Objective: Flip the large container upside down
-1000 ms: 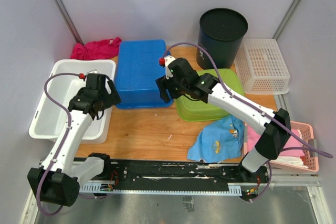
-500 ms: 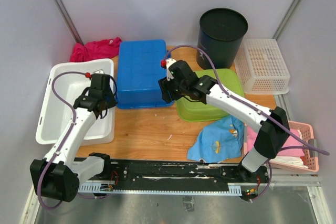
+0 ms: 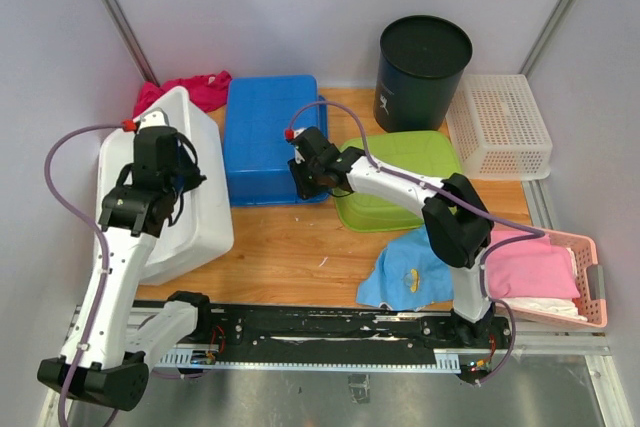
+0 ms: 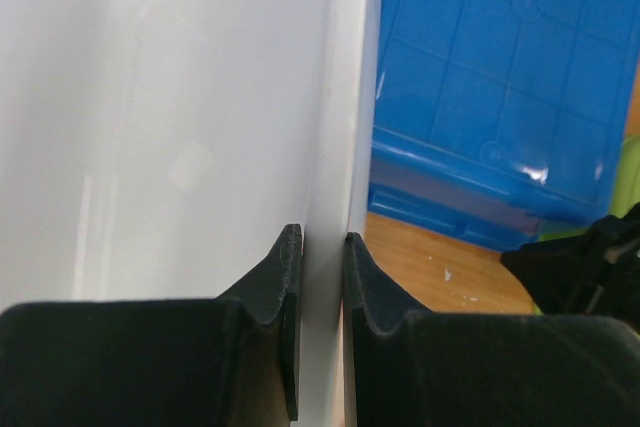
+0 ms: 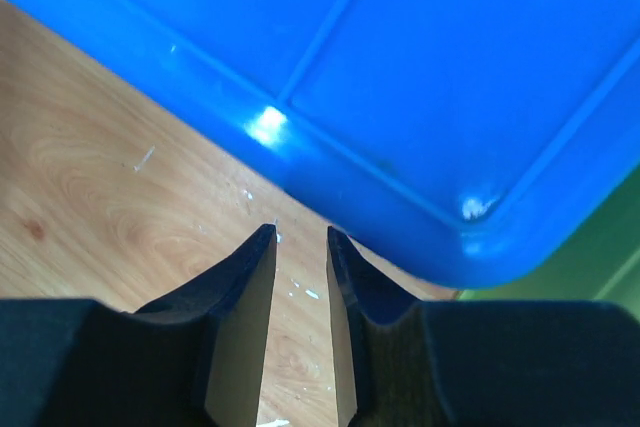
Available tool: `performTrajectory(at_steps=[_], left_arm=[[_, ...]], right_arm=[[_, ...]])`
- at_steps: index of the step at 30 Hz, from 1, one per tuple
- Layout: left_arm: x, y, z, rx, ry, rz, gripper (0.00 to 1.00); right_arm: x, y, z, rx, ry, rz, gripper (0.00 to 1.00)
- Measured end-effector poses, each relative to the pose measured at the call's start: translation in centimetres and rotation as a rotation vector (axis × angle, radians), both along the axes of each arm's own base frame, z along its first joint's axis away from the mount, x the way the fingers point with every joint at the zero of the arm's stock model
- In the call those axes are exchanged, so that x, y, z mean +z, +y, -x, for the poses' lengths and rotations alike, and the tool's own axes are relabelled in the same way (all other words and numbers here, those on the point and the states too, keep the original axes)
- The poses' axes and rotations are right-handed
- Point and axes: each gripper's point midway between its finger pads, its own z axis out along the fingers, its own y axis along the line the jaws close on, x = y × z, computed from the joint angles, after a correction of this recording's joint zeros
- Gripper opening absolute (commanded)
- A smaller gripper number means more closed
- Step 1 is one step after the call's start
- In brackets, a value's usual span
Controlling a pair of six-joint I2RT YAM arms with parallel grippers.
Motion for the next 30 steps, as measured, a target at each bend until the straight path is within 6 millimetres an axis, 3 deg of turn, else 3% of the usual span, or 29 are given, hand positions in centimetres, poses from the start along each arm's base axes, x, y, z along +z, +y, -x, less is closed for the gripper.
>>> performTrajectory(at_steps=[4,8,13,16,21,26,30], left_arm=[[3.3,0.6,0.5,0.046,-0.065,0.026,0.0],[5.0,0.7,1.0,0.046,-0.094,0.025,0.0],[6.2,0.4,1.4,0.031,-0.116,0.044,0.0],[6.7,-0.1,1.6,0.004,-0.131,0.062,0.0],[8.9,-1.1,2.3,-0.05,-0.2,0.103,0.0],[14.4,-2.2,3.0,-0.118,-0.353,0.15,0.0],[18.4,-3.6,3.1,-0.188,-0.477,0.208,0.0]], right_arm=[[1.0,1.3,-1.4,-0.005,-0.032,-0.029,0.29],[1.5,1.9,-2.1,-0.009,-0.05,-0.041,0.32],[2.0,2.2,-1.9,0.008,-0.043,-0.061,0.49],[3.2,2.0,-1.2,0.029,-0.045,-0.089,0.55],[8.9,0.3,0.3,0.047,-0.117,-0.164,0.59],[16.5,-2.7,1.1,0.018,-0.253,-0.274,0.61],[19.3,-6.1,0.6,-0.044,-0.309,-0.315,0.61]])
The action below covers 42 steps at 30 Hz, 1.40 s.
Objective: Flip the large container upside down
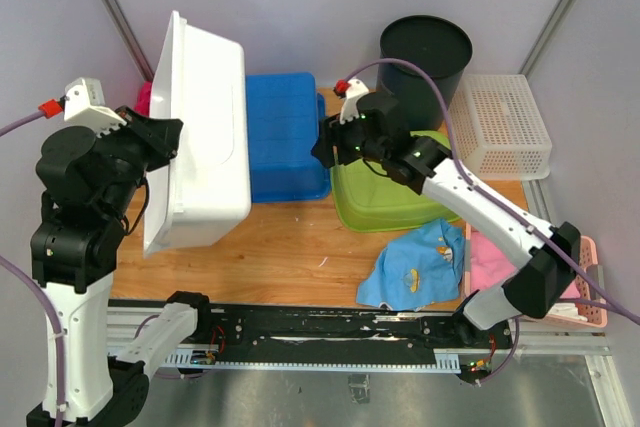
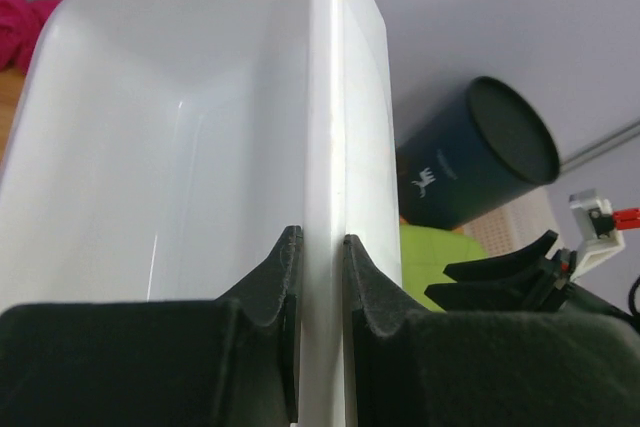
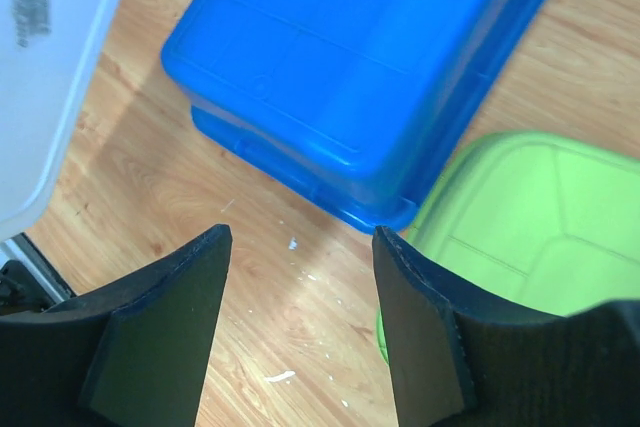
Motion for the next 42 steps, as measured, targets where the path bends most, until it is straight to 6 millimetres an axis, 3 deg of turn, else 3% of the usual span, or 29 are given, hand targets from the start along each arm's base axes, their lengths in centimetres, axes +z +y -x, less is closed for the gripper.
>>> performTrajectory(at_steps=[3,6,13,15,20,26,30,34,40,42], left_arm=[[2.0,-1.4,-0.2,-0.067,-0.073,0.061,0.0],[2.7,-3.6,-1.1,-0.169,-0.115,0.148,0.0],[0.4,-8.8,-3.5,-0.412,-0.021,0.341,0.0],[-0.3,-10.2,-3.3,-0.491,0.029,0.382,0.0],[-0.9,-13.2,-0.6,-0.736,0.088,0.425,0.0],[-3.9,-14.5,1.7,-0.899,0.14,0.386,0.0],[-5.3,-14.6,2.6,-0.952,0.116,0.307,0.0],[-6.4,-14.6,3.6,-1.005,0.09,0.225,0.0],[-8.2,-14.5,5.5,-1.074,0.079,0.105,0.0],[-8.5,-14.3,5.8,-1.074,0.073,0.068,0.0]], right_arm=[[0.3,-2.9,-0.6,-0.065,0.0,-0.015,0.62],[-0.1,-5.8,-1.2,-0.128,0.031,-0.042,0.62],[-0.5,-12.4,-2.6,-0.253,0.108,-0.133,0.66],[0.1,-13.9,-2.5,-0.278,0.095,-0.143,0.66],[3.6,-17.2,-1.9,-0.273,-0.032,-0.14,0.67],[7.7,-16.2,-0.7,-0.069,-0.183,-0.122,0.65],[9.2,-14.8,0.7,0.079,-0.269,-0.121,0.74],[11.9,-13.8,2.8,0.232,-0.425,-0.117,0.76],[17.6,-12.2,6.4,0.485,-0.635,-0.107,0.76],[18.6,-11.7,7.7,0.561,-0.673,-0.114,0.78]])
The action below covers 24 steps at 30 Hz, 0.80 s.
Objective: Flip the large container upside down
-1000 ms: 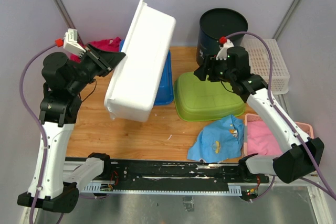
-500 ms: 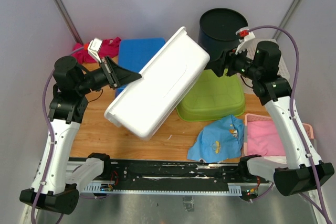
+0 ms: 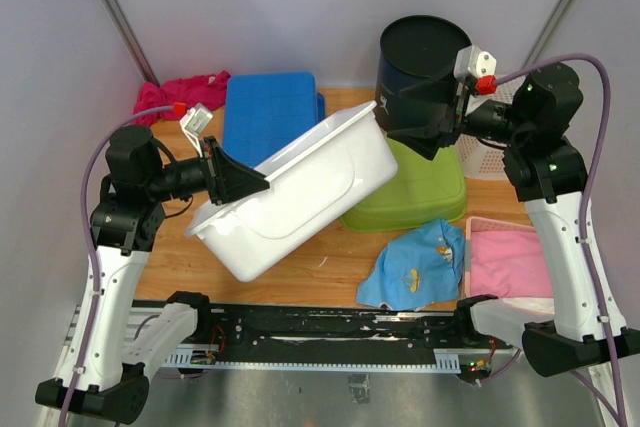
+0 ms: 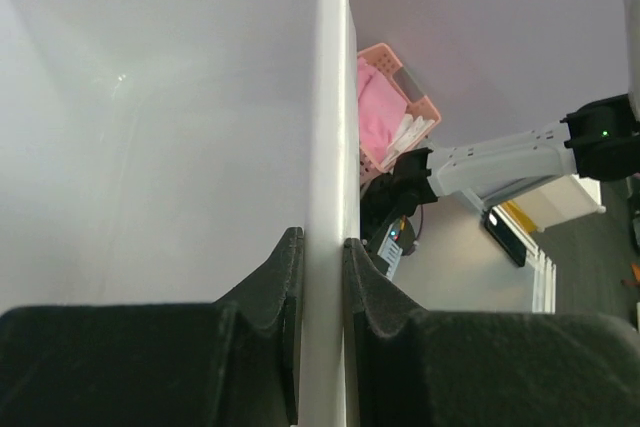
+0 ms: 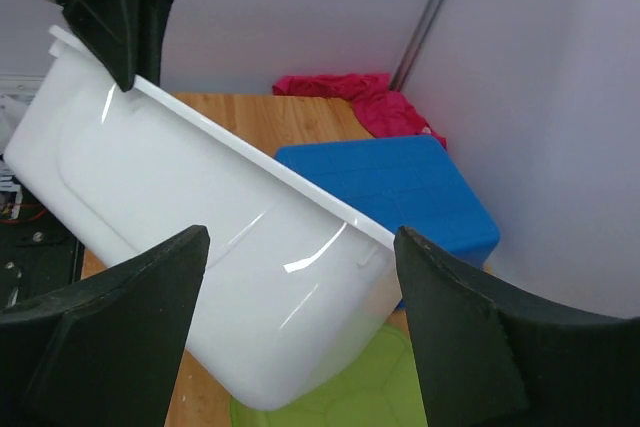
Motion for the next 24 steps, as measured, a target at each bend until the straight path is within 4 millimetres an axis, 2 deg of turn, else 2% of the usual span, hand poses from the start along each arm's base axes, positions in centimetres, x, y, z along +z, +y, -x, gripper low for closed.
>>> performTrajectory(at_steps=[7,11,16,20,24], left_arm=[[-0.1,0.8,1.1,-0.002,-0.077,-0.091,0.0],[-0.5,1.0,1.7,-0.007,-0.092,-0.124,0.0],[-0.6,1.4,2.4,-0.003,-0.107,-0.15,0.0],[-0.4,1.7,2.8,0.009,-0.12,-0.166,0.0],[-0.1,1.9,3.0,0.02,-0.132,-0.176,0.0]], right_arm=[[-0.3,2.5,3.4,0.215,0.001,0.019,0.81],[-0.7,4.5,3.8,0.281,0.02,0.044,0.81],[-1.2,7.4,3.1,0.288,0.009,0.133,0.81],[-3.4,9.6,2.2,0.266,0.013,0.274,0.81],[-7.6,10.3,1.5,0.234,0.052,0.432,0.78]])
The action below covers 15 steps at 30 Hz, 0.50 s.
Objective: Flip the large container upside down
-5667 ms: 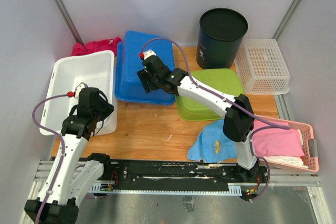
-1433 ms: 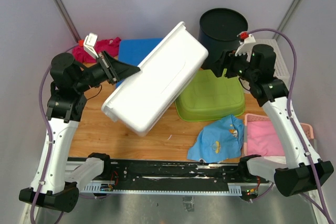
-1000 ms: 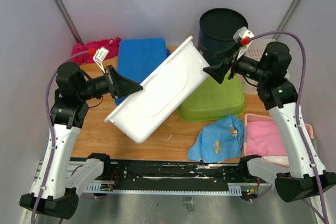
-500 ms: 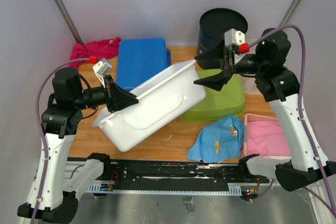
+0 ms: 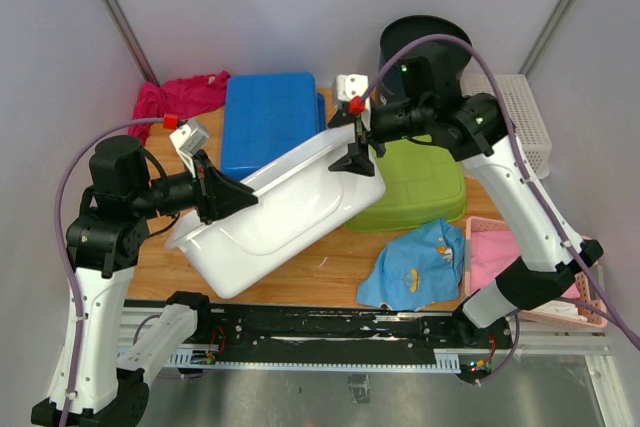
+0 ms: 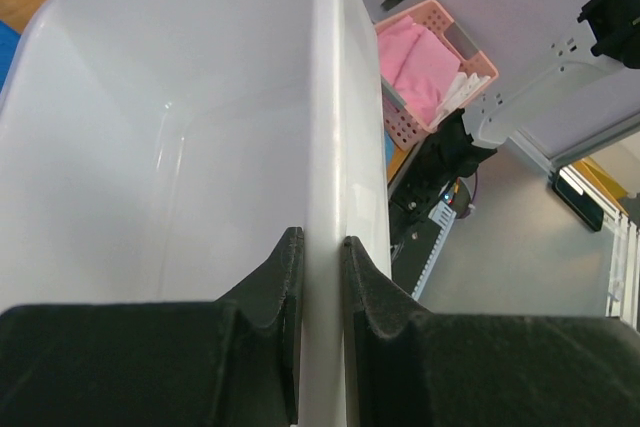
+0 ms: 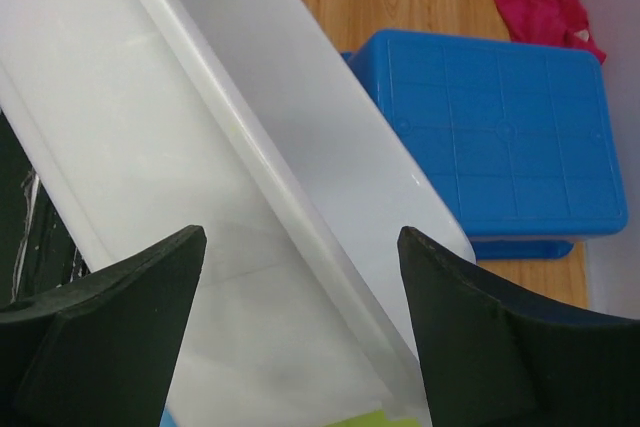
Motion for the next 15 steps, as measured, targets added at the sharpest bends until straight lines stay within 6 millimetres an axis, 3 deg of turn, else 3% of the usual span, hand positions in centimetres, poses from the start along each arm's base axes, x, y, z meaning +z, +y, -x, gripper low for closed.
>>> performTrajectory(at_steps=[3,7,10,13,15], left_arm=[[0.1,0.1,0.1,0.001,-0.002,-0.004,0.0],[-0.1,0.1,0.2,-0.002,0.0,-0.01,0.0],[-0.1,0.2,0.2,-0.002,-0.008,-0.016,0.0],[0.1,0.3,0.1,0.008,-0.021,-0.023,0.0],[0.6,0.4,-0.1,0.018,-0.051,-0.03,0.0]], right_arm=[[-1.7,0.0,-0.4,-0.02,-0.006,0.072,0.7],[-2.2,-0.2,-0.5,-0.022,-0.015,0.1,0.37],[-1.9,-0.2,-0.2,-0.016,-0.027,0.1,0.25],[-1.7,-0.3,-0.2,-0.008,-0.043,0.101,0.02],[-2.0,-0.4,0.1,0.012,-0.051,0.113,0.01]])
